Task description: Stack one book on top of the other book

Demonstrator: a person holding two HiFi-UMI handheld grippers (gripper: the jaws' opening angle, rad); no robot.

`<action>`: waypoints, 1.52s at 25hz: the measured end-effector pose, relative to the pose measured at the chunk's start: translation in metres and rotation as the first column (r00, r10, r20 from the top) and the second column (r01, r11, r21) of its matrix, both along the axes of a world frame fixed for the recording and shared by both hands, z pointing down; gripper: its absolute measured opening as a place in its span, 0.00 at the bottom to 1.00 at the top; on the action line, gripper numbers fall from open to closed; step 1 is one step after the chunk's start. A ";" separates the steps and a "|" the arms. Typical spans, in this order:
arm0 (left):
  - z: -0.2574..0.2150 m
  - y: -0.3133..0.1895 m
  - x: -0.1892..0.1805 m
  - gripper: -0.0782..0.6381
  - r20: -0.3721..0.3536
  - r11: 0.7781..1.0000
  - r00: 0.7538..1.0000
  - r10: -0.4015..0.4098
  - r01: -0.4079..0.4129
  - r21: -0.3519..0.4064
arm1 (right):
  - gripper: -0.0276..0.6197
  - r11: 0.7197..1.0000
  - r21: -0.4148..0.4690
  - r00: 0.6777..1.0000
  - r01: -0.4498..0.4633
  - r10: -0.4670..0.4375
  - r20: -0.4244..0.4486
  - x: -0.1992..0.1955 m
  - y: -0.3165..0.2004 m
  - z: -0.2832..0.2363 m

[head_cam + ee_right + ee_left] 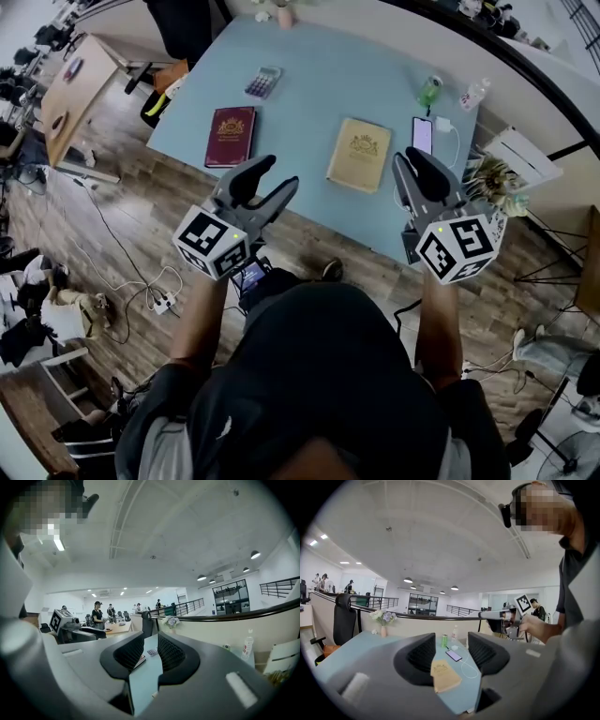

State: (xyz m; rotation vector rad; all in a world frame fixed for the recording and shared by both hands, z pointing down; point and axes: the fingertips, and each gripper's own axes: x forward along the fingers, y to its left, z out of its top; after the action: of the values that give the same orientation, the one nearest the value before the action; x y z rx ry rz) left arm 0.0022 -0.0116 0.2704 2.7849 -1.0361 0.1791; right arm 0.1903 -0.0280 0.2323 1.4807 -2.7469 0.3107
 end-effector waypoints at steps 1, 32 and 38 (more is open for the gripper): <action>0.001 -0.002 0.005 0.46 0.002 1.000 1.000 0.002 -0.002 -0.002 | 0.16 1.000 -0.002 1.000 -0.001 0.001 0.002 0.004 -0.001 0.001; 0.119 -0.123 0.087 0.46 0.028 0.959 0.985 0.172 -0.161 -0.233 | 0.16 0.960 -0.221 0.985 -0.172 0.173 -0.015 0.072 -0.059 0.101; 0.154 -0.151 0.094 0.46 0.042 0.943 0.981 0.188 -0.168 -0.286 | 0.17 0.941 -0.281 0.982 -0.187 0.190 -0.015 0.074 -0.090 0.135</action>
State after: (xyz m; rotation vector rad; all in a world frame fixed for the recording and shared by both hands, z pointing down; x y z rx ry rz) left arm 0.0963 -0.1623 0.4249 2.6216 -0.7054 0.4139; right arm 0.2647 -0.1178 0.3676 1.6638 -2.4408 0.6838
